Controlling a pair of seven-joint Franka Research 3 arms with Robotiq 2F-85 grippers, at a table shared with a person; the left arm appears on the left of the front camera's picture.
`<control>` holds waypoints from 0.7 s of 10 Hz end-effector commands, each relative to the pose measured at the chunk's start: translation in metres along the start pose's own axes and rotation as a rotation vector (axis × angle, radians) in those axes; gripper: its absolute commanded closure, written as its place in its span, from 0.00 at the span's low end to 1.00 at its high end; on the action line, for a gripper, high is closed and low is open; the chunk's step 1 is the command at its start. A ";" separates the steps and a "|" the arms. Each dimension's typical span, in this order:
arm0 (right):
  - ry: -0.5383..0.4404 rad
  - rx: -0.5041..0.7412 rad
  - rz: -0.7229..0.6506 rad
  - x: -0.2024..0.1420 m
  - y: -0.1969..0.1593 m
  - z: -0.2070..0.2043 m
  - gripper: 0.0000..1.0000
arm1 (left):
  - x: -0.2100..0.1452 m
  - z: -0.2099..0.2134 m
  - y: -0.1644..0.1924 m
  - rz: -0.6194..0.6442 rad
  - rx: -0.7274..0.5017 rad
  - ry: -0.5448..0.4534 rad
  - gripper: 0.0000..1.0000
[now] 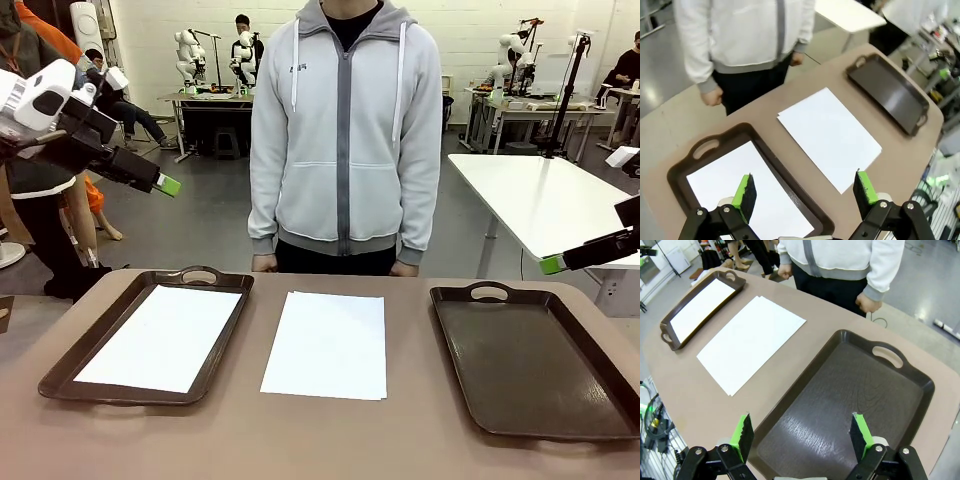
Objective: Sort the A4 documents.
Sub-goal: Receive the A4 Paper.
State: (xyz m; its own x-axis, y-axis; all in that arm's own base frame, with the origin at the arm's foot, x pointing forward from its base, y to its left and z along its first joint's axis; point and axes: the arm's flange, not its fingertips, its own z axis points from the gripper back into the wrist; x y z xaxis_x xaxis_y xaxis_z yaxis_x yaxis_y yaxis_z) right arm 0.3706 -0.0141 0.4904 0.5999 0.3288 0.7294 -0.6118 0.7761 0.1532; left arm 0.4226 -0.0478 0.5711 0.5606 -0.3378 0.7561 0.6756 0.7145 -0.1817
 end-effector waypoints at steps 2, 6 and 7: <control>-0.011 0.023 -0.004 0.000 0.000 -0.002 0.00 | 0.001 0.010 -0.001 -0.168 -0.095 0.033 0.00; -0.011 0.023 -0.004 0.000 0.000 -0.002 0.00 | -0.011 0.015 -0.008 -0.350 -0.153 0.119 0.00; -0.011 0.023 -0.004 0.000 0.000 -0.002 0.00 | -0.012 0.014 -0.005 -0.343 -0.159 0.135 0.00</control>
State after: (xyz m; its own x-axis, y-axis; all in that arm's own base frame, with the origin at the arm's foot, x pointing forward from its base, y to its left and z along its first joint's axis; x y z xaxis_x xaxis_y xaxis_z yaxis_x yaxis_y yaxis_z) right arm 0.3706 -0.0140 0.4904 0.5998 0.3290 0.7294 -0.6118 0.7760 0.1531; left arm 0.4040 -0.0433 0.5719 0.3620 -0.5884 0.7230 0.8819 0.4674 -0.0612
